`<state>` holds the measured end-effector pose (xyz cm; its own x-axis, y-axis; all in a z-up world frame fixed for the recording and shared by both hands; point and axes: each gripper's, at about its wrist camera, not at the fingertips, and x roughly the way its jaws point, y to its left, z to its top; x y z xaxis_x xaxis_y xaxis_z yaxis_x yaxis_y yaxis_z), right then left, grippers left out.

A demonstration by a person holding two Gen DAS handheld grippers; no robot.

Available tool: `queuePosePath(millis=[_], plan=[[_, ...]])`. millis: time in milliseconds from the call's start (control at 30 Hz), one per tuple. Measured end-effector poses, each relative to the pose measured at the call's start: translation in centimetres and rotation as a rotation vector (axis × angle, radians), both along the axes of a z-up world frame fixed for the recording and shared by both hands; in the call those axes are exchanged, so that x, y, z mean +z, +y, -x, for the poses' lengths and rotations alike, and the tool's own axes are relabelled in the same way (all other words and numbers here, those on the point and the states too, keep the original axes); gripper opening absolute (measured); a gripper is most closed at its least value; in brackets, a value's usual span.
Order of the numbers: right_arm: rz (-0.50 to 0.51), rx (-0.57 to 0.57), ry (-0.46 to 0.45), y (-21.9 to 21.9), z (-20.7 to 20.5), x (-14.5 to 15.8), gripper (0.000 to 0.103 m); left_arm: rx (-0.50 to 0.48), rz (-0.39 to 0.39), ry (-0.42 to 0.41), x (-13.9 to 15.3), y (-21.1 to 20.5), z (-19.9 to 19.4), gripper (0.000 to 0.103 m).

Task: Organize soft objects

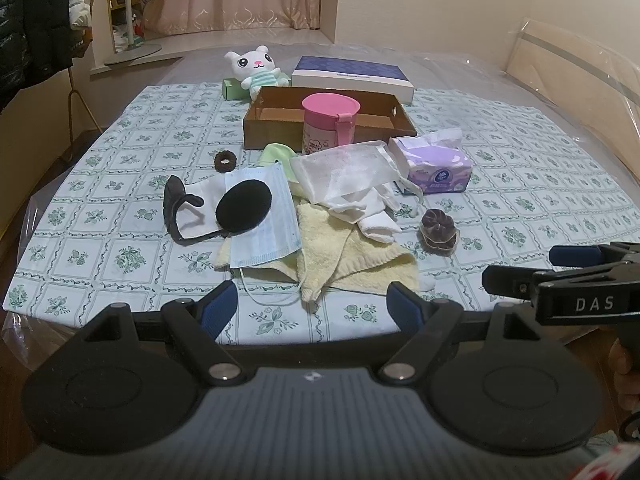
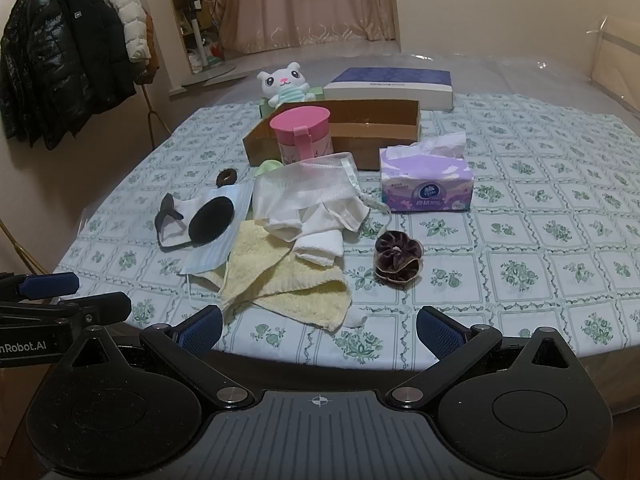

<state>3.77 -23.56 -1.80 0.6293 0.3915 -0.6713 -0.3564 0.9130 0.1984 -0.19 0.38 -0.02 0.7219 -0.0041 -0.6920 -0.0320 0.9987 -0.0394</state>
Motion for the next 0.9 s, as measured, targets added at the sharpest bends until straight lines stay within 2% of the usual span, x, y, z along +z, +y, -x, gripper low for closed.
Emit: queuePosePath(millis=[900], plan=[[-0.001, 0.001, -0.004, 0.04, -0.04, 0.09, 0.103, 0.000, -0.001, -0.001, 0.32, 0.60, -0.15, 0.080]])
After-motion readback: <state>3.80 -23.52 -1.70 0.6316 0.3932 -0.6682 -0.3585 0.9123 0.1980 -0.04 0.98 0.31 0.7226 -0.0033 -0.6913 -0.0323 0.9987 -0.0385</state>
